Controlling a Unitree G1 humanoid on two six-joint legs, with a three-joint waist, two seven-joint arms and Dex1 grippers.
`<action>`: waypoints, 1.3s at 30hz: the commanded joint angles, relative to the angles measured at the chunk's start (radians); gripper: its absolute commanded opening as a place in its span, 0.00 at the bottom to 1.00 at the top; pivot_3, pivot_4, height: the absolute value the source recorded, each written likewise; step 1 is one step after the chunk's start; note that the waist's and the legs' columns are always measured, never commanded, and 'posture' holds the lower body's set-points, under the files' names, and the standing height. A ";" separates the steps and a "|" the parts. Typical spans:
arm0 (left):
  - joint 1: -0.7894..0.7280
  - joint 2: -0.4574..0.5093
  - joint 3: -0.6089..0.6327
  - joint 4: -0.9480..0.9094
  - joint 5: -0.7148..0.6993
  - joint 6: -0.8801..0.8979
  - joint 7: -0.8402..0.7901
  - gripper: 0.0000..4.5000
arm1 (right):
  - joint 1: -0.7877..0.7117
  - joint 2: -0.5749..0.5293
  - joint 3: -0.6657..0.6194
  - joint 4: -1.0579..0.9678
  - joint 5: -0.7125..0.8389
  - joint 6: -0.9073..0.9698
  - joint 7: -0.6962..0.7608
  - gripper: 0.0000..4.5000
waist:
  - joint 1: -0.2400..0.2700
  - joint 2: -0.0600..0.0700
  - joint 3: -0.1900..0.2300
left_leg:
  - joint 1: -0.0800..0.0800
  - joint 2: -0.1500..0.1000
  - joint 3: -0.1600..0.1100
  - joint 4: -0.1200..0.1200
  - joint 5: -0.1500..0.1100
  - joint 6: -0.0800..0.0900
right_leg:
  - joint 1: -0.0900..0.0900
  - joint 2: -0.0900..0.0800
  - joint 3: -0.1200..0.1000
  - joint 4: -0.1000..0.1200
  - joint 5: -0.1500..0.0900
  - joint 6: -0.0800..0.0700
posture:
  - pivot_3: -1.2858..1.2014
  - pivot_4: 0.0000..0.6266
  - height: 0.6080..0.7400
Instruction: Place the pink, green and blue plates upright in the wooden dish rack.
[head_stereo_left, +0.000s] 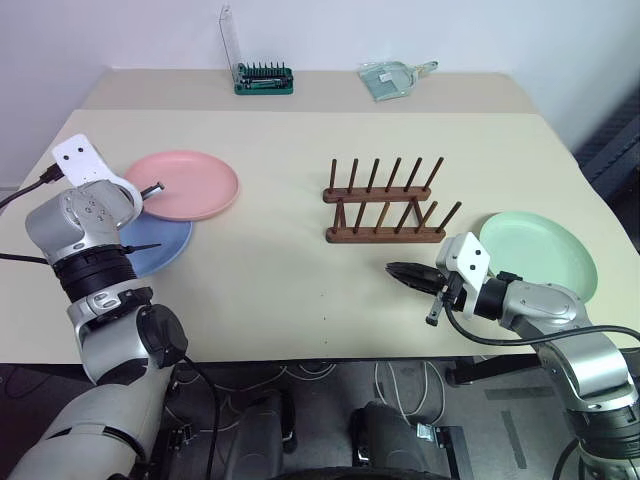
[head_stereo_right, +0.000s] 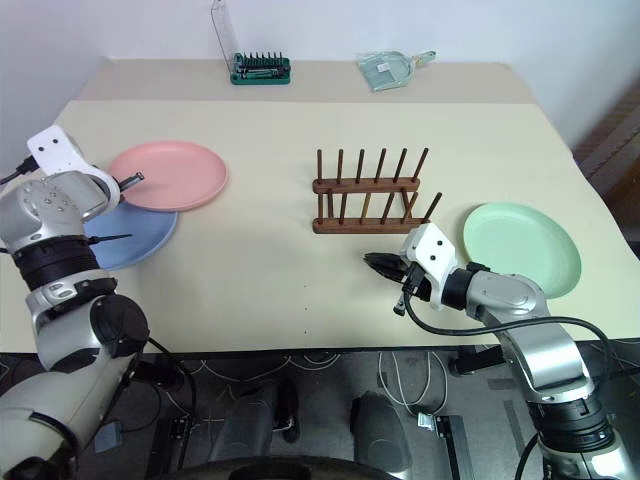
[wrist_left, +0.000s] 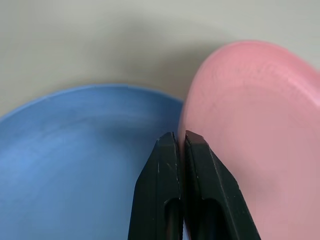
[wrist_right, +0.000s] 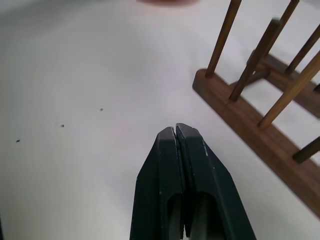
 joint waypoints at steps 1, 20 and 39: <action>-0.019 -0.003 0.017 -0.105 -0.055 -0.136 -0.045 0.01 | -0.038 -0.001 0.000 -0.036 -0.013 -0.021 -0.011 0.00 | -0.001 -0.001 0.000 | 0.000 0.000 0.000 0.000 0.000 0.000 | 0.000 0.000 0.000 0.000 0.000 0.000 | 0.52 0.24 0.94; 0.021 -0.138 -0.429 -0.420 -0.097 -0.491 -0.405 0.00 | -0.652 0.044 0.319 0.178 -0.575 -0.261 -0.251 0.62 | -0.002 -0.001 0.000 | -0.002 0.000 0.003 0.000 0.001 0.000 | -0.004 0.000 0.000 0.001 0.000 0.000 | 0.52 0.24 0.94; 0.039 -0.182 -0.552 -0.491 -0.075 -0.524 -0.454 0.00 | -0.689 0.091 0.403 0.376 -0.917 -0.474 -0.319 0.21 | -0.004 -0.001 0.000 | -0.002 0.001 0.004 0.000 0.001 0.000 | -0.004 0.000 0.001 0.001 0.000 0.000 | 0.52 0.24 0.94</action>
